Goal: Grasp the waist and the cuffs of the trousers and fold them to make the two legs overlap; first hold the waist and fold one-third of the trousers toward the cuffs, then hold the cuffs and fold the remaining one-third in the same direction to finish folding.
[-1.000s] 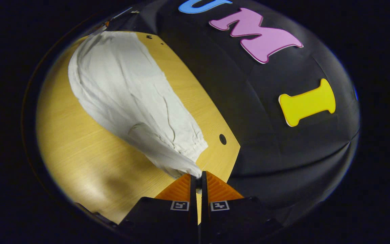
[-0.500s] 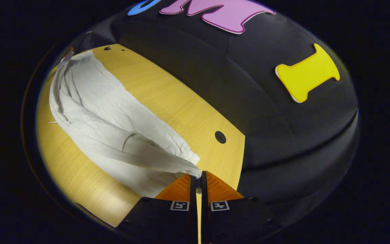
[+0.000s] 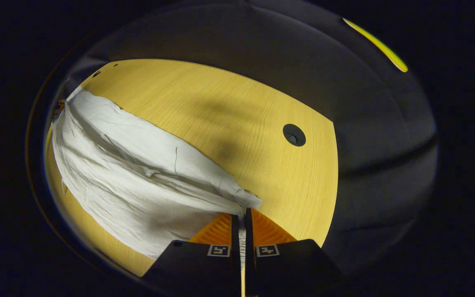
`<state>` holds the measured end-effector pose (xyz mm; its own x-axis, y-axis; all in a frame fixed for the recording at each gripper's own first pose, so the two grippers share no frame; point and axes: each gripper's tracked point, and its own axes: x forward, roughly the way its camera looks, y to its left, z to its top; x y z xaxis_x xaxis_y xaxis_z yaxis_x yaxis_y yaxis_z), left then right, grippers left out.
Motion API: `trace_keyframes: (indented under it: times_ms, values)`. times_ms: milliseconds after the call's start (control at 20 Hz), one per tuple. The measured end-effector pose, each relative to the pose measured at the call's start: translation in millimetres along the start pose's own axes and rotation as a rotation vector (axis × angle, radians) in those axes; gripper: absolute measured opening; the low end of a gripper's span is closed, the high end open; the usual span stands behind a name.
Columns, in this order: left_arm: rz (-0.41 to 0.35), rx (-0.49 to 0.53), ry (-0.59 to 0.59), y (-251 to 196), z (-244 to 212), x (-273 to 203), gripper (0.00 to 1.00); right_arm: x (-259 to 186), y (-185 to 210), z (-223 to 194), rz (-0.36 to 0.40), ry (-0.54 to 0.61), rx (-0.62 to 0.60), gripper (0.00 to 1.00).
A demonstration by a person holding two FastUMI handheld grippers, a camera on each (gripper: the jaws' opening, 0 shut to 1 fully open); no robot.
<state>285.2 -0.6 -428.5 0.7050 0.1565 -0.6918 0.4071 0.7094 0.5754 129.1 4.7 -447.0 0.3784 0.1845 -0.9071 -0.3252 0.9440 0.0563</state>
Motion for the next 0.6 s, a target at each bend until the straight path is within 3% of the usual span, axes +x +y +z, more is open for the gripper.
trace_keyframes:
  times_ms: [50,100,150,250,450,500,550,600]
  values:
    - [-0.002,0.017,-0.001,1,5,2,0.05,-1,0,3,0.016,0.003,0.026,0.08]
    - [0.014,0.047,-0.005,7,11,13,0.05,-3,-1,2,0.037,-0.001,0.068,0.18]
    - [0.029,0.055,-0.023,9,17,12,0.05,-4,-5,0,0.034,0.000,0.083,0.08]
    - [0.058,0.047,-0.070,15,26,10,0.05,-5,-11,-4,0.038,-0.004,0.109,0.21]
    - [0.082,0.013,-0.126,26,30,8,0.06,-10,-14,-12,0.093,-0.015,0.290,0.46]
    - [0.087,0.010,-0.123,31,27,8,0.37,-12,-13,-11,0.112,-0.032,0.344,0.48]
    - [0.081,0.008,-0.121,32,27,8,0.68,-17,-13,-12,0.129,-0.047,0.397,0.60]
    - [0.082,0.007,-0.117,38,22,6,0.99,-21,-13,-11,0.145,-0.066,0.441,0.65]
